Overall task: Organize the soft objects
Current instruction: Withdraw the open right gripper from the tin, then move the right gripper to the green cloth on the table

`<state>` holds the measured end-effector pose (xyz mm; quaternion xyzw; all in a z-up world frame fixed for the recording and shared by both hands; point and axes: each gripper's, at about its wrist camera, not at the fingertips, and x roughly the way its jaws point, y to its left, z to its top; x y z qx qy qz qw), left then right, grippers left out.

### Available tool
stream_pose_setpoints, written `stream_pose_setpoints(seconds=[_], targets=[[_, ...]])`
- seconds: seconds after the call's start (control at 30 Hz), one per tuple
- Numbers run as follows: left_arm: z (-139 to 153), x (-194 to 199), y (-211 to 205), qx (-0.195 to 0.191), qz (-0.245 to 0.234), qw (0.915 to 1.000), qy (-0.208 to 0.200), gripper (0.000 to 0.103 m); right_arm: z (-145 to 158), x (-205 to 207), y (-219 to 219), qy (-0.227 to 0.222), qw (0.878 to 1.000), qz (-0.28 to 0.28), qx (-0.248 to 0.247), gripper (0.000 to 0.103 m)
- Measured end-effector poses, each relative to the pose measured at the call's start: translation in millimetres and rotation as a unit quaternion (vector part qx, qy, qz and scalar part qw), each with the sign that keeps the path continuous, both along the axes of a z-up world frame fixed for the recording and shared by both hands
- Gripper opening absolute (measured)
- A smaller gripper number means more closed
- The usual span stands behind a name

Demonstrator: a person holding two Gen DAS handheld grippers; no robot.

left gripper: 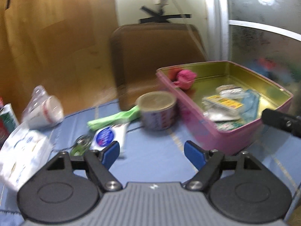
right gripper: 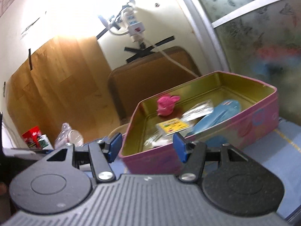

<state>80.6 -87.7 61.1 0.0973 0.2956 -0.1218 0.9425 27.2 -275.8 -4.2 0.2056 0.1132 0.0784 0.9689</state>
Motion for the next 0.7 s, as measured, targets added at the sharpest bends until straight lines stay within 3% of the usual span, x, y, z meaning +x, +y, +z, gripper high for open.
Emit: stream_pose_setpoints(seconds=[0.7], targets=[[-39.5,3.9,119.9,-0.016,0.111,0.9936,0.014,0.082,2.9,20.7,95.0,0.029,0.992,0.098,-0.071,0.062]])
